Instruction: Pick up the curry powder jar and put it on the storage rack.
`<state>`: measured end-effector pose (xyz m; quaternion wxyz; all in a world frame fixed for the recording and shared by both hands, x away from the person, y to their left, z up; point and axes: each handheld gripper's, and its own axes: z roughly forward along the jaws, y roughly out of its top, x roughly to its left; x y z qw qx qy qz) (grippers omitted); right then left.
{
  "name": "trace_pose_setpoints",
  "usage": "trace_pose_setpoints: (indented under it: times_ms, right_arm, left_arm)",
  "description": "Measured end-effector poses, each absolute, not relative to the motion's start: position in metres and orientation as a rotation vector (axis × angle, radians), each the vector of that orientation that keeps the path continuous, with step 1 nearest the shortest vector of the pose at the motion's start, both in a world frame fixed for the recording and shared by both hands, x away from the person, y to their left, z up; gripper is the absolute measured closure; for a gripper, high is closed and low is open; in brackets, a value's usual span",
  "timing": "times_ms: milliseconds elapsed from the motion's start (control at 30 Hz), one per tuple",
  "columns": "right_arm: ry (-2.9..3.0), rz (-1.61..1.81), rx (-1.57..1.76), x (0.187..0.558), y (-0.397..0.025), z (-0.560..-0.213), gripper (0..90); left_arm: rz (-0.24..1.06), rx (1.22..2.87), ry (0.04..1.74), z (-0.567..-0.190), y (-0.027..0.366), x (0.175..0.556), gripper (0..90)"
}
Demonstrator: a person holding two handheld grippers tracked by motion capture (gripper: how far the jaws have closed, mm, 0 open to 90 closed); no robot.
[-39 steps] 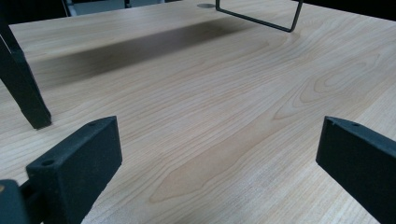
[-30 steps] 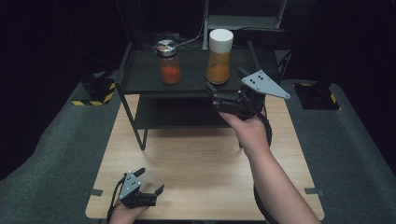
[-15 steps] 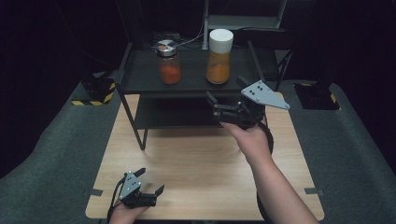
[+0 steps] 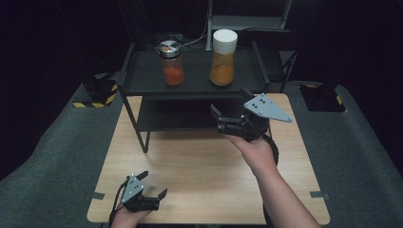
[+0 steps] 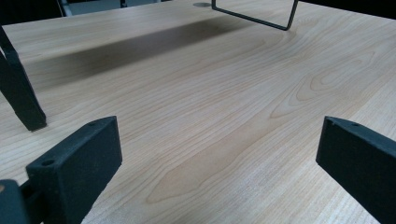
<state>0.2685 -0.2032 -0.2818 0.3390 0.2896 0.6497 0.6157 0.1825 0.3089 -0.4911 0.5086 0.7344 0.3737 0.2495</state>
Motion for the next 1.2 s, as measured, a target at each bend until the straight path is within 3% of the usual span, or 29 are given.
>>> trace_pose_setpoints:
  times_ms: [1200]
  right_arm:
    - [1.811, 1.526, 0.804, 0.245, -0.226, -0.345, 0.1]
  left_arm:
    - [0.603, 1.776, 0.894, -0.491, 0.309, 0.183, 0.4]
